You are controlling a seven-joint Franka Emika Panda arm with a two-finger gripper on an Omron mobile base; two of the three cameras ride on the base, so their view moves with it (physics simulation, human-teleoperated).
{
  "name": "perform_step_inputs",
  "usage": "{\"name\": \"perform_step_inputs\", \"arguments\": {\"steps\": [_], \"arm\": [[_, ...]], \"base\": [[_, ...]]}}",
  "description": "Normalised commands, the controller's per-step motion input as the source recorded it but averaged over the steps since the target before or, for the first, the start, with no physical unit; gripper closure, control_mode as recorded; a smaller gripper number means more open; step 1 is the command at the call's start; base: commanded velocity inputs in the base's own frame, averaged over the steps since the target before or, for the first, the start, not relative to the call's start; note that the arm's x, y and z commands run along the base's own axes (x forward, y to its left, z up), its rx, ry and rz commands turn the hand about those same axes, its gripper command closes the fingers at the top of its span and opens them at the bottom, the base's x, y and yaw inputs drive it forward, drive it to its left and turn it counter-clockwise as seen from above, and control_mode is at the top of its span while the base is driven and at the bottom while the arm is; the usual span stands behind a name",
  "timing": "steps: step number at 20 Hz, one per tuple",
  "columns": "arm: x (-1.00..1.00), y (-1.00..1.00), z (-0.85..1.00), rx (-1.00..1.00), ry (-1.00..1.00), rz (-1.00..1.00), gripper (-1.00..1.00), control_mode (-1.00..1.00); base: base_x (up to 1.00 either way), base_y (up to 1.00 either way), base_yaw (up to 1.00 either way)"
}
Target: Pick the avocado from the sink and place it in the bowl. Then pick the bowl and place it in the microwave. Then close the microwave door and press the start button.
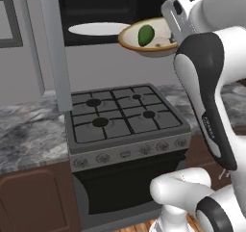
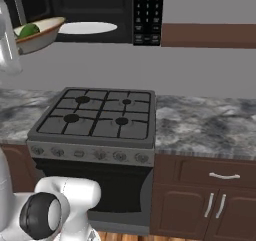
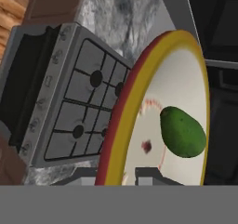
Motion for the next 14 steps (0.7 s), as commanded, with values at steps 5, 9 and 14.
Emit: {"name": "perform_step_inputs", "arguments": {"steps": [5,9,14], "arm": [[1.00,0.00,0.00,0.00,-0.01,0.00,1.00,-1.00],[0.99,0.00,0.00,0.00,0.00,0.00,1.00,-1.00],[0.98,0.00,0.00,0.00,0.00,0.01,1.00,-1.00]], "base": [[0.00,0.00,0.00],[0.00,0.00,0.00],[0.00,0.00,0.00]]}}
